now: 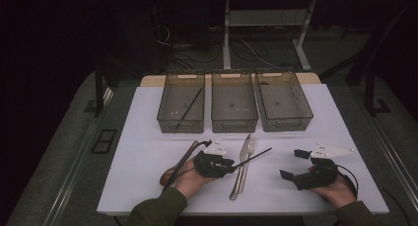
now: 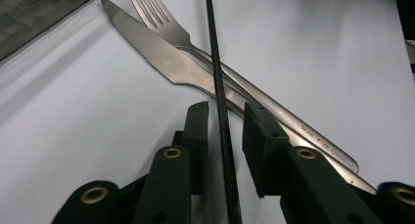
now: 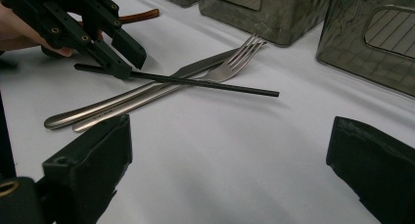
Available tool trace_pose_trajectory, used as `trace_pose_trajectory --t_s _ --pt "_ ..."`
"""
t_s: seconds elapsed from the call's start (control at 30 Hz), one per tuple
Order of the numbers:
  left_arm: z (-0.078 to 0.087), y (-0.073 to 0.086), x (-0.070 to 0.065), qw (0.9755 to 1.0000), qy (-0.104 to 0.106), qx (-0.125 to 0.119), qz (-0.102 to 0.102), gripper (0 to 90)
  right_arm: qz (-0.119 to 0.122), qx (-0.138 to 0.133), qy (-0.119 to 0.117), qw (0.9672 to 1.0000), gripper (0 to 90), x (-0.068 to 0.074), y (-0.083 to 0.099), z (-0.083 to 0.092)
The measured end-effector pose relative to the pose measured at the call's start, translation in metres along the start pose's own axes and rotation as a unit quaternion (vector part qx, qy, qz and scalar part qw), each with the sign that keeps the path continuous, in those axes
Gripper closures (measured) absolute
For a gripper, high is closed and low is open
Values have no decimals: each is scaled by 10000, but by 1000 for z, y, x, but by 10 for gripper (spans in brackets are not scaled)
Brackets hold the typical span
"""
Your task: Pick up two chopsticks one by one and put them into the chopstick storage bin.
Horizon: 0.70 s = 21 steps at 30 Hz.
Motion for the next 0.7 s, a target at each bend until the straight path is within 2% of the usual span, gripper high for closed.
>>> trace_pose_trajectory --t_s 0.23,0.3,0.4,0.6,0.7 --pt "-4 2 0 9999 -94 78 -43 757 -1 -1 3 10000 27 0 0 0" --pt "-4 2 0 9997 -154 124 -123 778 -1 -2 4 10000 27 0 0 0" --pt "-5 2 0 9997 -196 113 -88 823 6 5 5 10000 27 0 0 0" --pt "-4 2 0 9996 -227 137 -89 844 11 -3 7 10000 27 0 0 0" --pt "-5 1 -1 9992 -303 182 -208 848 4 -1 4 10000 27 0 0 0"
Point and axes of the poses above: each handheld gripper's, and its own axes: z roughly backward along the jaws, y roughly out of its underside, x roughly to its left, the point moved 7 cm from there along -z, roughly forward along the jaws, and after that the axes turned 1 degree about y, right-handed, at the moved point
